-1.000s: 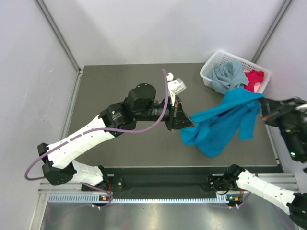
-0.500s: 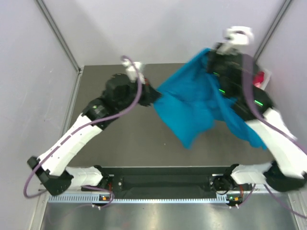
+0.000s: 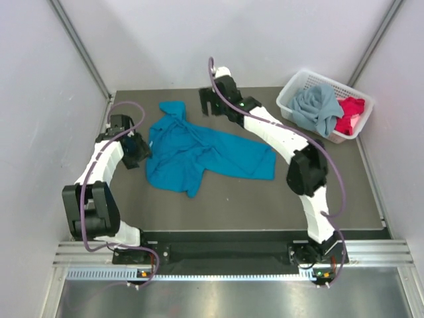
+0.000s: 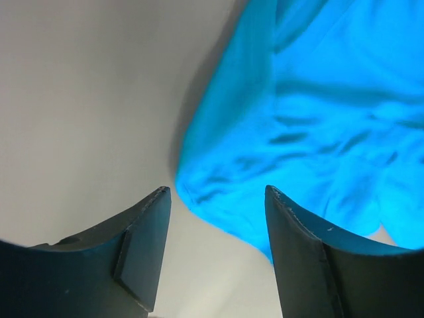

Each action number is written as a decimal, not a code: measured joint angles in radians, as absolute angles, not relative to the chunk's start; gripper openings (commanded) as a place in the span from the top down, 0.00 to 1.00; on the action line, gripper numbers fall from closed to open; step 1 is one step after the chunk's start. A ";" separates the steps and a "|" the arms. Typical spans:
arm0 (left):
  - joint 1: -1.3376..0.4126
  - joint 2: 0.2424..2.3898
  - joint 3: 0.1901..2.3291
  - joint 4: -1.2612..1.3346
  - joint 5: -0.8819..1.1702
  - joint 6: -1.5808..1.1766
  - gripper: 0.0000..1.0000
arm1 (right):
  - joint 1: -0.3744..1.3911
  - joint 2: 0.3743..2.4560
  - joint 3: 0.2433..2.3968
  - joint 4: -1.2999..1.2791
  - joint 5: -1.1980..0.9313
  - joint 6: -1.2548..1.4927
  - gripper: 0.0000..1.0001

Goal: Fold and stack the t-shirts
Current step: Flatten the tshirt out

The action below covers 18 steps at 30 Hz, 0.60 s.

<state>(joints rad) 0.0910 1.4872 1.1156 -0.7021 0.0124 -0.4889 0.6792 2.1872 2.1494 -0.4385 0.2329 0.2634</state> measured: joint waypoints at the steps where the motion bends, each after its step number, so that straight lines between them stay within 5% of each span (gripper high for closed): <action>1: 0.094 1.487 1.116 -0.714 0.031 -0.482 0.36 | 0.677 2.138 2.068 -0.453 0.233 0.266 0.18; 6: 0.039 1.386 1.068 -0.693 0.153 -0.493 0.40 | 0.654 1.790 1.610 -0.451 0.231 0.291 0.37; 12: -0.272 1.355 1.000 -0.673 0.175 -0.535 0.40 | 0.566 1.496 1.231 -0.410 0.230 0.362 0.52; 18: -0.428 1.443 0.973 -0.652 0.190 -0.578 0.38 | 0.433 1.495 1.028 -0.390 0.195 0.390 0.47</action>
